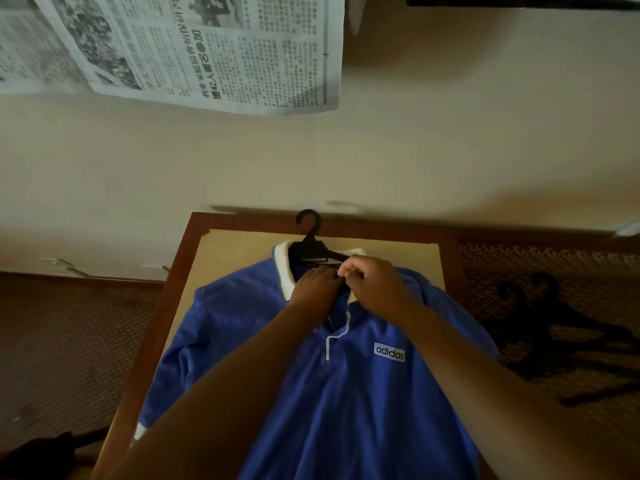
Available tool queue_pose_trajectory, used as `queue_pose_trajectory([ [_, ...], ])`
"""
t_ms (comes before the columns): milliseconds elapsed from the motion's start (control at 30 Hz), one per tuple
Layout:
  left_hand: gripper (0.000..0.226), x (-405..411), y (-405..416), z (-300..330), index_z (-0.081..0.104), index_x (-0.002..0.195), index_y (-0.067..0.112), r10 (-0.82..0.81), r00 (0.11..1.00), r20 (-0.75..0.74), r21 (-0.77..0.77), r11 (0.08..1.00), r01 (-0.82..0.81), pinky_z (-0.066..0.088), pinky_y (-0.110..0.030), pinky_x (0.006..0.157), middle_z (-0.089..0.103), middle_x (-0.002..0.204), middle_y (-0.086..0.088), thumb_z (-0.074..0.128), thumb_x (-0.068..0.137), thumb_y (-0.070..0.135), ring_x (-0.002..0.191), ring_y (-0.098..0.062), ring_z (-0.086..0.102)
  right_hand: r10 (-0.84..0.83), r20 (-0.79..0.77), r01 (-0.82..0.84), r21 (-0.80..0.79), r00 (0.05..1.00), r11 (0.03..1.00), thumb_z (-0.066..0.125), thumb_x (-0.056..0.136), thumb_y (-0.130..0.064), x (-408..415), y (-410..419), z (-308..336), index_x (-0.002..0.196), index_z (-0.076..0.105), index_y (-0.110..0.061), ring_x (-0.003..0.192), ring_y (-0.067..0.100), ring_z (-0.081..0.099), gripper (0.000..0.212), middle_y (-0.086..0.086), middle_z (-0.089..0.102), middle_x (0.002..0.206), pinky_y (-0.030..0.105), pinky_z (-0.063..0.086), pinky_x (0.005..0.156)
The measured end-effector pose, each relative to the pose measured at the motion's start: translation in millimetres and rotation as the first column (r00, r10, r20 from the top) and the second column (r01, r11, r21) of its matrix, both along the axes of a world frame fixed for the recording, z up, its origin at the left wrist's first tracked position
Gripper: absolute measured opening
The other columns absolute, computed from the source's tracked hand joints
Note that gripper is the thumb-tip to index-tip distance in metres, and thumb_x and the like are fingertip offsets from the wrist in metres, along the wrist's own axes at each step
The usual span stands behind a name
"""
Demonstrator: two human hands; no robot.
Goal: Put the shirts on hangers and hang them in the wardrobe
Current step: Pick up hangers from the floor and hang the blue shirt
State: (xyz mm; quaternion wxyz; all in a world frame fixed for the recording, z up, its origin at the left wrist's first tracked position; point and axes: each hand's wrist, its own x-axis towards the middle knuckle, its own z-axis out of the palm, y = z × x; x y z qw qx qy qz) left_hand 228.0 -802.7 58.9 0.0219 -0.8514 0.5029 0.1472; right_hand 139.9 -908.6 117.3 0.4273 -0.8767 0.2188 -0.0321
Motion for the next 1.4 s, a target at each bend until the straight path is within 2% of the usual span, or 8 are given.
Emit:
queue_pose_trajectory([
  [100, 0.034, 5, 9, 2, 0.053, 0.127, 0.018, 0.065, 0.998, -0.022, -0.036, 0.997, -0.066, 0.038, -0.038, 0.097, 0.055, 0.127, -0.008, 0.047, 0.094, 0.023, 0.119, -0.028, 0.048, -0.063, 0.021, 0.064, -0.016, 0.998, 0.998, 0.05, 0.092, -0.003, 10, 2, -8, 0.094, 0.07, -0.005, 0.076, 0.013, 0.06, 0.02, 0.007, 0.069, 0.092, 0.015, 0.039, 0.067],
  [233, 0.039, 18, 39, 6, 0.059, 0.122, 0.027, 0.048, 0.998, 0.048, -0.009, 0.999, -0.048, 0.026, -0.039, 0.108, 0.056, 0.126, 0.002, 0.047, 0.087, 0.038, 0.123, -0.02, 0.043, -0.154, -0.063, 0.151, -0.048, 0.986, 0.987, 0.049, 0.093, -0.007, 29, 0, -20, 0.097, 0.068, -0.002, 0.098, 0.03, 0.061, 0.021, 0.015, 0.069, 0.104, 0.031, 0.044, 0.082],
  [533, 0.035, 30, 59, 4, 0.054, 0.123, 0.024, -0.138, 0.983, 0.123, 0.062, 0.989, 0.132, 0.016, -0.042, 0.115, 0.053, 0.128, 0.0, 0.045, 0.092, 0.039, 0.127, -0.02, 0.041, -0.293, -0.221, 0.286, -0.061, 0.93, 0.956, 0.049, 0.095, -0.01, 50, -9, -35, 0.099, 0.067, 0.005, 0.098, 0.036, 0.061, 0.025, 0.021, 0.067, 0.104, 0.039, 0.048, 0.083],
  [733, 0.027, 19, 35, -3, 0.059, 0.116, 0.023, 0.169, 0.983, 0.077, -0.109, 0.981, -0.16, 0.016, -0.037, 0.114, 0.058, 0.124, 0.001, 0.043, 0.097, 0.033, 0.127, -0.02, 0.04, -0.221, -0.145, 0.226, 0.02, 0.964, 0.974, 0.045, 0.097, -0.007, 36, 9, -37, 0.118, 0.061, -0.004, 0.107, 0.028, 0.059, 0.027, 0.013, 0.064, 0.116, 0.024, 0.041, 0.08],
  [867, 0.041, 0, 45, -10, 0.047, 0.133, 0.026, 0.327, 0.944, 0.041, -0.189, 0.93, -0.314, -0.003, -0.046, 0.117, 0.035, 0.145, -0.001, 0.049, 0.094, 0.041, 0.144, -0.025, 0.011, -0.272, 0.012, 0.271, 0.057, 0.962, 0.961, 0.045, 0.099, -0.012, -8, 50, -44, 0.113, 0.059, -0.009, 0.074, 0.009, 0.055, 0.021, 0.002, 0.061, 0.089, 0.019, 0.043, 0.064],
  [967, 0.044, -26, 63, -9, 0.043, 0.138, 0.024, 0.454, 0.882, -0.126, -0.305, 0.828, -0.47, 0.014, -0.041, 0.117, 0.032, 0.146, -0.004, 0.05, 0.096, 0.034, 0.14, -0.024, 0.021, -0.25, -0.091, 0.248, -0.029, 0.964, 0.968, 0.057, 0.094, -0.029, -30, 77, -64, 0.096, 0.052, -0.013, 0.075, 0.011, 0.05, 0.017, -0.001, 0.051, 0.085, 0.024, 0.041, 0.069],
  [1100, 0.028, -58, 73, -7, 0.056, 0.123, 0.015, 0.477, 0.798, -0.368, -0.304, 0.749, -0.588, 0.038, -0.029, 0.1, 0.052, 0.124, -0.005, 0.045, 0.098, 0.02, 0.117, -0.019, 0.046, -0.227, -0.186, 0.203, -0.139, 0.956, 0.969, 0.059, 0.093, -0.03, -31, 84, -80, 0.11, 0.051, -0.003, 0.094, 0.023, 0.057, 0.033, 0.01, 0.056, 0.105, 0.032, 0.045, 0.083],
  [1400, 0.02, -54, 52, -15, 0.064, 0.102, 0.014, 0.512, 0.772, -0.377, -0.214, 0.763, -0.61, 0.046, -0.03, 0.086, 0.057, 0.11, -0.004, 0.046, 0.098, 0.021, 0.102, -0.017, 0.053, -0.415, -0.202, 0.423, -0.005, 0.887, 0.906, 0.053, 0.094, -0.012, -29, 73, -77, 0.08, 0.052, -0.01, 0.069, 0.017, 0.053, 0.014, 0.003, 0.055, 0.074, 0.023, 0.034, 0.059],
])
